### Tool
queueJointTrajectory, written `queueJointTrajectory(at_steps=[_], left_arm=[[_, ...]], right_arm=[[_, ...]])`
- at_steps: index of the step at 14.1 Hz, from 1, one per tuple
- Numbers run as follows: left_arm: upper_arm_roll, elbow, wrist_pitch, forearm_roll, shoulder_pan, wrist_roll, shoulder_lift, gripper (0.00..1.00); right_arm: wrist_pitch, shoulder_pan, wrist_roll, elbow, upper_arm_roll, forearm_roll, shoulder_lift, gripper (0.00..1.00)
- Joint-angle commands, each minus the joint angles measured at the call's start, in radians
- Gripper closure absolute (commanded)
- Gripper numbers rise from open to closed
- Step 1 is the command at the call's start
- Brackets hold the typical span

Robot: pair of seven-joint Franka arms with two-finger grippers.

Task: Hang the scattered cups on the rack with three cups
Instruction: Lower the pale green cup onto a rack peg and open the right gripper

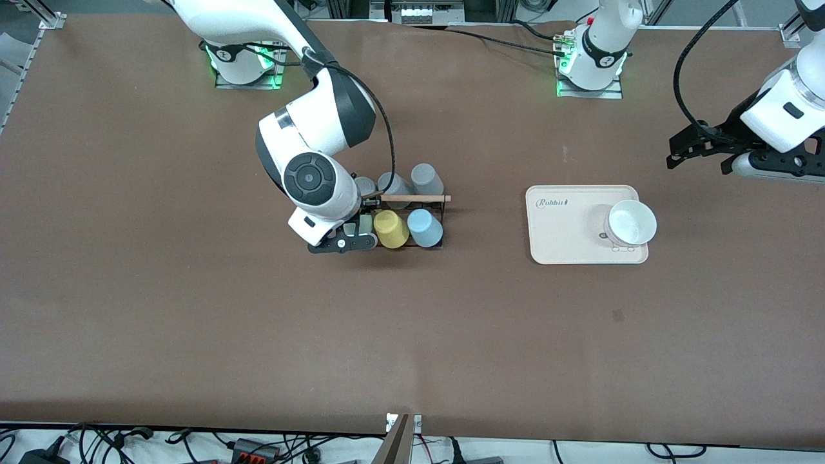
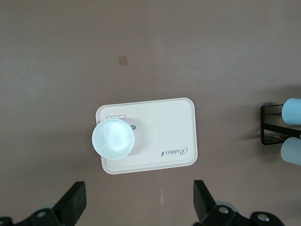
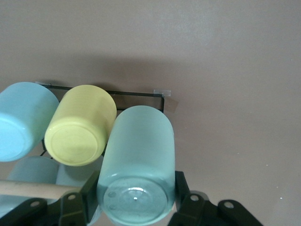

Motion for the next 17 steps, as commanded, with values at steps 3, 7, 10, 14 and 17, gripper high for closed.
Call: queueJointTrajectory(at_steps=[3,7,10,14,17], left_arm=[[-0.002,0.028,-0.022,-0.001,0.000,-0.004,0.009,0.00],[-0.002,0.027,-0.022,-0.001,0.000,-0.004,0.009,0.00],[-0.002,0.028,-0.022,-0.001,0.000,-0.003,0.009,0.00],[-0.002,0.028,-0.022,-0.001,0.000,-0.003,0.009,0.00],[-0.004,0.028,-0.022,-0.001,0.000,-0.003,0.009,0.00]], right_arm=[[-0.001,0.002,0.016,0.026,0.000,0.017,0.038,0.70],[0.028,0.003,0.020,0.026,0.000,0.019,0.059,0.70],[0.032,0.008,0.023,0.026,0.000,0.019,0.069,0.67],[0.021,0.009,0.065,0.031,0.000,0.022,0.053,0.00],[0.018,-0.001,0.077,0.032,-0.001,0.020,0.027,0.00]])
